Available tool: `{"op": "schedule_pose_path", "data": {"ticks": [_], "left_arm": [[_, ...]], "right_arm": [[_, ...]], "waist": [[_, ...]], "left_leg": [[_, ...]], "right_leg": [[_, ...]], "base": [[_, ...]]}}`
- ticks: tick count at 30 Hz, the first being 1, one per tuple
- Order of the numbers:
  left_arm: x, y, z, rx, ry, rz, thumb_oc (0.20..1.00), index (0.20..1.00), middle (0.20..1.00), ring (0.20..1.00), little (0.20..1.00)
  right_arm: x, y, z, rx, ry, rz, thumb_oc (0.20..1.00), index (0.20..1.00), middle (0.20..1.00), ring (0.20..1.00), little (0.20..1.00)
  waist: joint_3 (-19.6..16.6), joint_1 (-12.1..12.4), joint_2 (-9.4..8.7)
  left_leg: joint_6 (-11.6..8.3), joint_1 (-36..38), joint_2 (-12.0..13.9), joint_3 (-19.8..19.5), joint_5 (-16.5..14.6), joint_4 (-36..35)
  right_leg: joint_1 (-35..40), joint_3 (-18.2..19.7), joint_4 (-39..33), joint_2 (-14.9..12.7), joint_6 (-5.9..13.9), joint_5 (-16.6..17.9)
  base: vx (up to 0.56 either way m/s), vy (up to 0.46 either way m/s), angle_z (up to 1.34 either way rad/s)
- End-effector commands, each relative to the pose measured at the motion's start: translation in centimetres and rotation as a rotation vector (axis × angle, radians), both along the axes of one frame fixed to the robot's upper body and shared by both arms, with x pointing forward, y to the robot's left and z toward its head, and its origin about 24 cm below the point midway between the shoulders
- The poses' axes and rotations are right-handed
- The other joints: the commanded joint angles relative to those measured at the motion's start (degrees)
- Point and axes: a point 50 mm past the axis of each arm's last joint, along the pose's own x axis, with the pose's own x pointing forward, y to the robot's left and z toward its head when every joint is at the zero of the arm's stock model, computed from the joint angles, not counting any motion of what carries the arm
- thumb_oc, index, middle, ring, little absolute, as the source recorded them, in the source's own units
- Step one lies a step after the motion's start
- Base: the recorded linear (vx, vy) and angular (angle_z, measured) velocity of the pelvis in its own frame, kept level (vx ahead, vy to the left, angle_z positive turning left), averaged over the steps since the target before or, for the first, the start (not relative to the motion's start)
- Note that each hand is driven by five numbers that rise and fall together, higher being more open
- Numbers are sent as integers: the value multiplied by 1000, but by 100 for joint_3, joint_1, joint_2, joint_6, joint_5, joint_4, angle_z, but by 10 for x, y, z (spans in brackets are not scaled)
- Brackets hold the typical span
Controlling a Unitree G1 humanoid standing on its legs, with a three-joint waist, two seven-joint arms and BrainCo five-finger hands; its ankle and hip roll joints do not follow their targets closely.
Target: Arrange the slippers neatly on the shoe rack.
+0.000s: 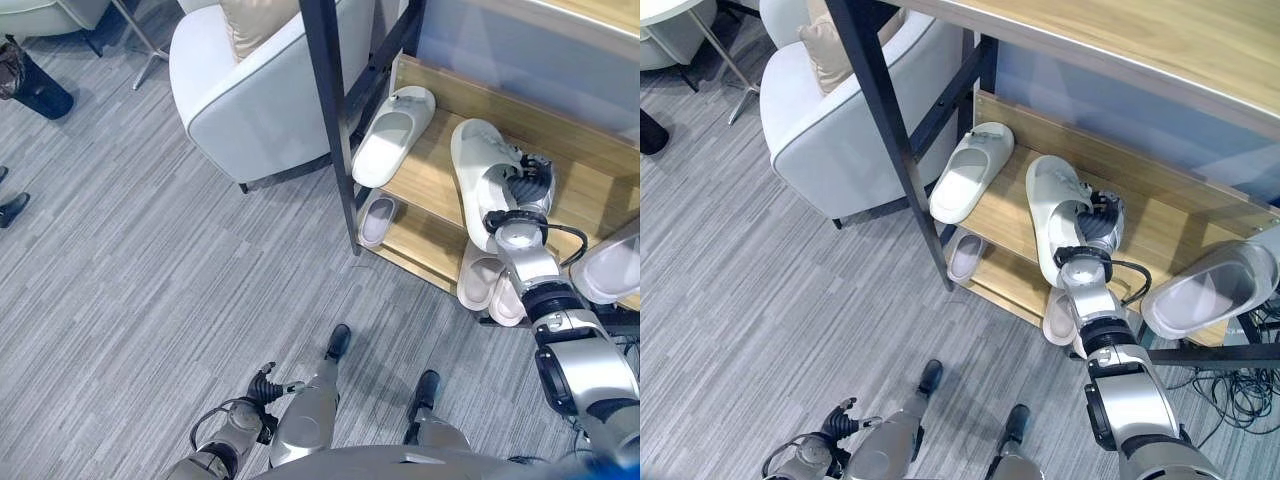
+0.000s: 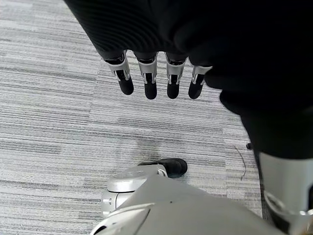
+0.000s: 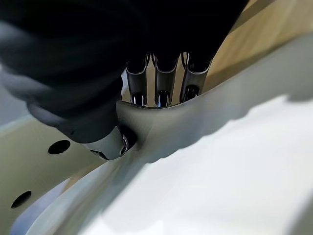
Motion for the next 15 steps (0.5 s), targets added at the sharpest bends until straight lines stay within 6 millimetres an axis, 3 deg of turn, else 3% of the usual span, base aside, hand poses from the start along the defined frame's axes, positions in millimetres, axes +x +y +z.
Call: {"op": "schedule_pose_path", "data": {"ticks": [1, 7, 15], "left_arm": [[-5, -4, -5, 56, 49, -46, 1000, 1000, 1000, 1000, 1000], [-9, -1, -6, 72, 65, -29, 1000, 1000, 1000, 1000, 1000], [-7, -4, -6, 84, 51, -8, 1000, 1000, 1000, 1000, 1000]], "right_arm": [[1, -13, 28, 25, -121, -33, 200, 200, 200, 200, 200], [-1, -11, 27, 108, -163, -54, 200, 200, 200, 200, 200], [-19, -17, 6, 135, -187, -148, 200, 200, 200, 200, 200]], "waist": [[-274, 117, -115], [-260, 189, -26], [-285, 153, 31]], "left_leg": [[78, 148, -296, -336, -785, 31], [100, 13, -482, -442, -735, 31], [124, 4, -558, -494, -759, 31]], "right_leg": [[-43, 84, 42, -331, 345, 116], [-77, -70, 75, -485, 382, 187], [-70, -158, 148, -572, 396, 169]], "base": [[-33, 146, 19], [-5, 95, 19], [11, 29, 1]]}}
